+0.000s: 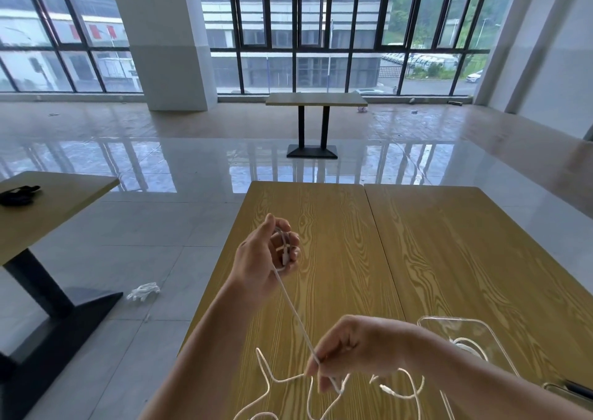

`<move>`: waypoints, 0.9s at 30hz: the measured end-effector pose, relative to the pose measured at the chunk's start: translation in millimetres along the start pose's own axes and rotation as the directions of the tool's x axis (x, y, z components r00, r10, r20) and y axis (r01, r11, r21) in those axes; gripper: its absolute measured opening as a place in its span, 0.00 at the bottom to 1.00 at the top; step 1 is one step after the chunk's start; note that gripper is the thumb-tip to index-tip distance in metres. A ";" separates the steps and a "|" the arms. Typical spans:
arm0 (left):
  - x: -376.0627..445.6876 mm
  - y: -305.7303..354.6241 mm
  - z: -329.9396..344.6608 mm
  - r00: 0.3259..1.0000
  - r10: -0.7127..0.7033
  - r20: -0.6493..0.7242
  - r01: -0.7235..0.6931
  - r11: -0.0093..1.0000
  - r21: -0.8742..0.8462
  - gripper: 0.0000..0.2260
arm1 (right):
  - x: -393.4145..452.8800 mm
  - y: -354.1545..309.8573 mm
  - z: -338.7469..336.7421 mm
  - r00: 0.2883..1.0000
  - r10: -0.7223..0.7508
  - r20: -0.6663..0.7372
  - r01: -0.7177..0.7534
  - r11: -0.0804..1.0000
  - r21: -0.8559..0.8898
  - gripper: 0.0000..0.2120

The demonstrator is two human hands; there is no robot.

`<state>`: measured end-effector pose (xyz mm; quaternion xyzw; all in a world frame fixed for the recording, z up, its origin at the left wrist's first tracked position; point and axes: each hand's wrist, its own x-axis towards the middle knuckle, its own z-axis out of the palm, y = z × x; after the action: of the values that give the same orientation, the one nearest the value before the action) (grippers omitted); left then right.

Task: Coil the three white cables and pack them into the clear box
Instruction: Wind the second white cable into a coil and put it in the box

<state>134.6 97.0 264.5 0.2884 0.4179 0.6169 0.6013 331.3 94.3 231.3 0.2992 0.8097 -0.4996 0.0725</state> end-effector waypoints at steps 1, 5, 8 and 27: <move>-0.5 3.3 -0.2 1.000 -0.003 0.009 0.003 1.000 0.010 0.17 | 1.6 -0.8 -0.8 1.000 0.024 0.020 -0.023 0.997 -0.068 0.10; -4.5 6.0 -1.2 0.997 -0.043 0.059 0.034 0.988 0.149 0.16 | 10.1 -1.8 -13.5 0.996 0.043 -0.075 -0.071 0.900 -0.430 0.09; -4.9 3.8 -8.1 0.996 -0.035 0.078 0.014 0.967 0.256 0.16 | 16.3 3.1 -25.3 0.979 -0.005 -0.204 -0.109 0.831 -0.546 0.09; -2.7 -26.7 -7.6 0.998 -0.057 0.037 0.030 0.860 0.509 0.13 | 3.0 -15.2 -43.8 0.779 0.148 -0.610 0.168 0.887 0.430 0.09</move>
<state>141.7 91.2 238.2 0.4426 0.5567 0.4638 0.5283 328.4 128.0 263.1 0.4519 0.6459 -0.5494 -0.2771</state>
